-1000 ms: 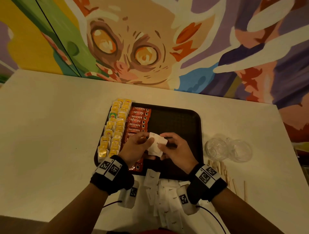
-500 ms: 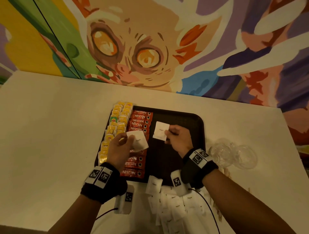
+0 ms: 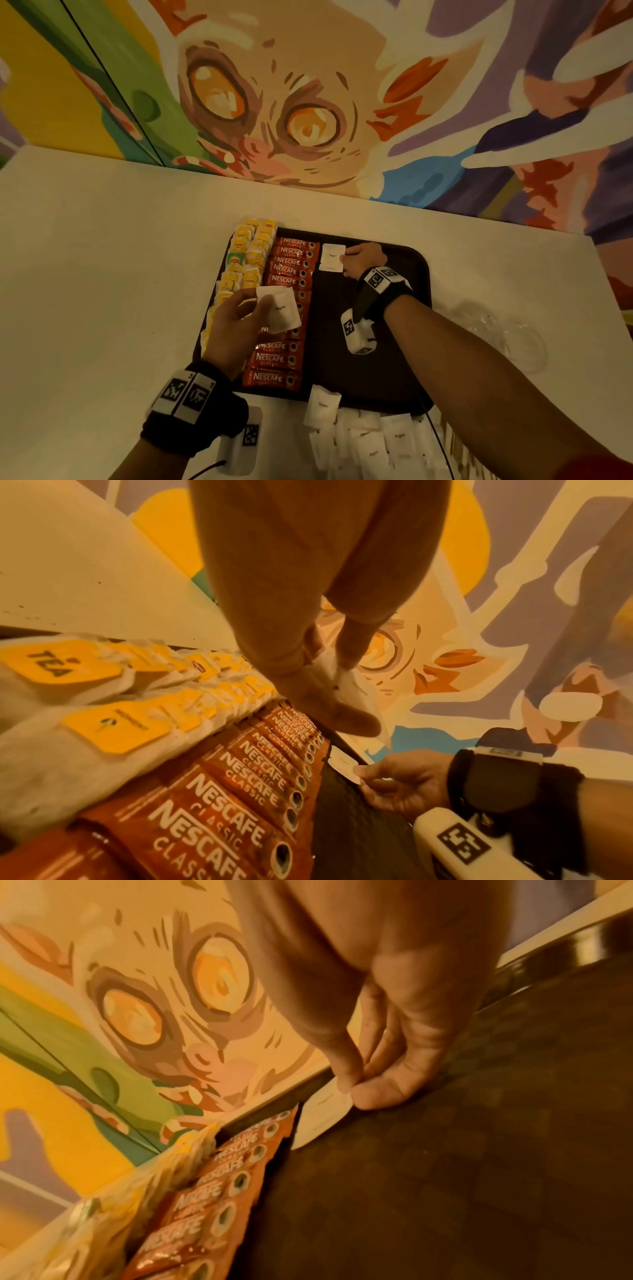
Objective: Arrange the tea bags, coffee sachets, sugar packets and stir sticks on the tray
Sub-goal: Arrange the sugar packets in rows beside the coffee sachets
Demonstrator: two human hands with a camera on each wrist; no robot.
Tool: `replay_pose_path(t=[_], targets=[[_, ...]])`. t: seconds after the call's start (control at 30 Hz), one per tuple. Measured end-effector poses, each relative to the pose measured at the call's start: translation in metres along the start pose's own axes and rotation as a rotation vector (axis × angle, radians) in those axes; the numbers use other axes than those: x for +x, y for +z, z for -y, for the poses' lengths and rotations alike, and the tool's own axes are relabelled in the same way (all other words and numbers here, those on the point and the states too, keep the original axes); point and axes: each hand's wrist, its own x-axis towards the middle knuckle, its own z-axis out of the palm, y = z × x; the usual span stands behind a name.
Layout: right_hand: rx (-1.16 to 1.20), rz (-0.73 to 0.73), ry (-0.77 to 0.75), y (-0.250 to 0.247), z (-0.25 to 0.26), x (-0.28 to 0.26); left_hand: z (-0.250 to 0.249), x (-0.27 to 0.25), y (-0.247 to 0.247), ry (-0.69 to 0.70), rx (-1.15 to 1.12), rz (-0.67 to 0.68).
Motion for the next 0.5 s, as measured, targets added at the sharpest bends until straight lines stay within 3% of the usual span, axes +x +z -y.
replay_pose_path(t=[0.5], targets=[[-0.075,-0.025,0.015,0.0094,0.0097,0.0052,0.0014,0.0058,0.0081,-0.037,0.032,0.054]])
